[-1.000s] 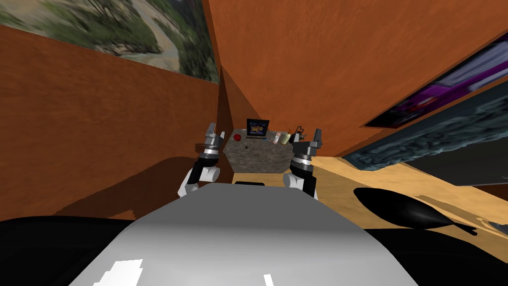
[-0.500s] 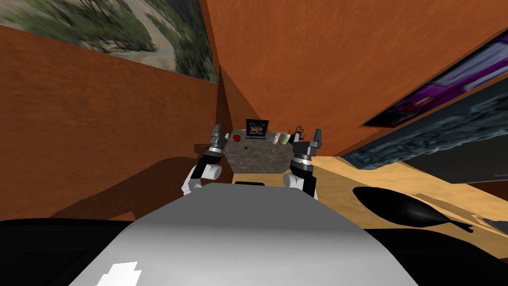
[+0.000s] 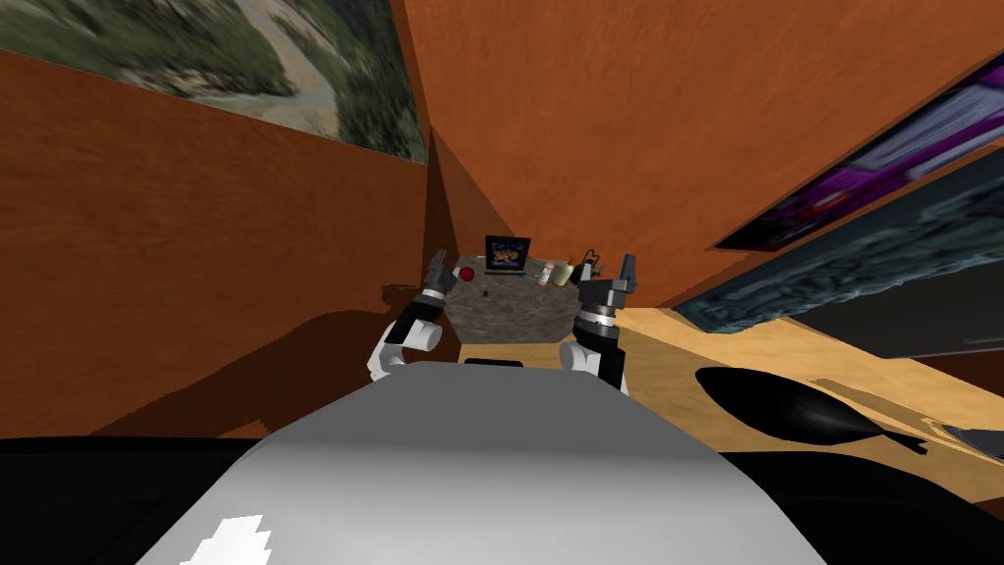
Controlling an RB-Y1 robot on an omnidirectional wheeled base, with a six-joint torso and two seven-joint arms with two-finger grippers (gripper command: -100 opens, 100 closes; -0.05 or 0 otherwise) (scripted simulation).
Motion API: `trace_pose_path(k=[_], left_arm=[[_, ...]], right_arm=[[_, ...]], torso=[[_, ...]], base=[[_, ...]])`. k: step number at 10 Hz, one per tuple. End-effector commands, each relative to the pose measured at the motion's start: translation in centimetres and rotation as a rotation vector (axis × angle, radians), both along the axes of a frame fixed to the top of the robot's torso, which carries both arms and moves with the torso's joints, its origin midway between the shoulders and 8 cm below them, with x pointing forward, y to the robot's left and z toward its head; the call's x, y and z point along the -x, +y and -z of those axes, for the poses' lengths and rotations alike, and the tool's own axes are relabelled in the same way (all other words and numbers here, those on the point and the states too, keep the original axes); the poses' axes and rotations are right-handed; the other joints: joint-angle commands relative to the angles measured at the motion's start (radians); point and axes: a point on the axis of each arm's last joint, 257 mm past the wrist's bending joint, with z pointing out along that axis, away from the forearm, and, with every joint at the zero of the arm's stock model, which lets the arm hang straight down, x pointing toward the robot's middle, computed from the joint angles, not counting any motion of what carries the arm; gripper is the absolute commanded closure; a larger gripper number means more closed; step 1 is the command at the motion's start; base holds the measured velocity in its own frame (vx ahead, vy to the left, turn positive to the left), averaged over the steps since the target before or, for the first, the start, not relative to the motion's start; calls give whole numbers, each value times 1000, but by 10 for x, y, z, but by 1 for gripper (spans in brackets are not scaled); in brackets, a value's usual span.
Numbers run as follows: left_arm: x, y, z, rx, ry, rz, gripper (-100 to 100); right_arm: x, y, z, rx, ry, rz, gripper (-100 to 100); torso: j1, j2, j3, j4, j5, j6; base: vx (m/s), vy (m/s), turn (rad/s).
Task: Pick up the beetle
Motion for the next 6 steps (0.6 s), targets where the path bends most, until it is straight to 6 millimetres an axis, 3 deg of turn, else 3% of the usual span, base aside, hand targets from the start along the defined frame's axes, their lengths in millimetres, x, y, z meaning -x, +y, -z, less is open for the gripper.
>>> trace_pose_path(k=[1, 6], left_arm=[[-2, -1, 4, 3, 25, 4, -100], [-23, -24, 32, 81, 160, 83, -100]], right_arm=[[0, 0, 0, 0, 0, 0, 0], [0, 0, 0, 0, 0, 0, 0]], torso=[[0, 0, 0, 0, 0, 0], [0, 0, 0, 0, 0, 0]], base=[[7, 3, 6], [22, 6, -25]])
